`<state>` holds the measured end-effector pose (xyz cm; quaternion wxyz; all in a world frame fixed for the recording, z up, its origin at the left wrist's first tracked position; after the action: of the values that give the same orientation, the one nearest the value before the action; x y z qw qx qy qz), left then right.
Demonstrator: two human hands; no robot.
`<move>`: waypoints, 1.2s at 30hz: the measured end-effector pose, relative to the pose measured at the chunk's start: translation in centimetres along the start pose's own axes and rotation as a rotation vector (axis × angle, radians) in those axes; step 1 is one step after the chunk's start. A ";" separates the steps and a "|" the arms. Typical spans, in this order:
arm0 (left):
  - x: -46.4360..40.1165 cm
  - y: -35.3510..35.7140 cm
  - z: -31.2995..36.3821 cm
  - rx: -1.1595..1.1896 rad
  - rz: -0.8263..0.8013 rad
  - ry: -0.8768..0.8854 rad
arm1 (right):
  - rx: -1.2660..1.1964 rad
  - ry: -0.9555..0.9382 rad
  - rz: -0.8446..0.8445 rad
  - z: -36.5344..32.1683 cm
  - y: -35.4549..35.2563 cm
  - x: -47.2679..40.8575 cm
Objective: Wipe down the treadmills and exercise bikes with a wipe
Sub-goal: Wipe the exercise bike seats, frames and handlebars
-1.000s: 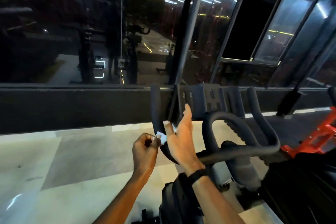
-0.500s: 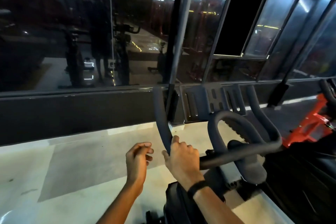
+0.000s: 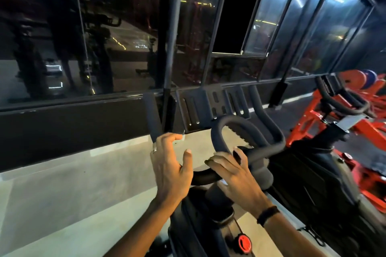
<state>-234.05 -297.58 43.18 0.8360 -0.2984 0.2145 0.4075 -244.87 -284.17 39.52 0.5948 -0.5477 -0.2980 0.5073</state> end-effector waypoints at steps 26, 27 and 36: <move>-3.7 9.0 0.2 -0.009 -0.268 -0.197 | -0.173 0.093 -0.034 5.6 1.5 1.9; -3.7 9.3 0.0 -0.003 -0.296 -0.227 | -0.216 0.143 -0.023 6.7 1.6 2.3; -3.2 11.4 -0.8 -0.010 -0.494 -0.331 | -0.657 0.793 -0.003 17.0 3.7 5.3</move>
<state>-245.18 -294.30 40.82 0.9320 -0.2753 -0.0058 0.2358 -259.77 -273.71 38.72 0.4592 -0.8556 -0.1941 0.1393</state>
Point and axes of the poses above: each hand's wrist, its own x-axis away from the middle knuckle, its own y-axis out of the palm, z = x × y, the point moved 10 cm from there along -x, towards the middle knuckle, and after that the axes turned 14 degrees about -z, right-handed, at the moved point
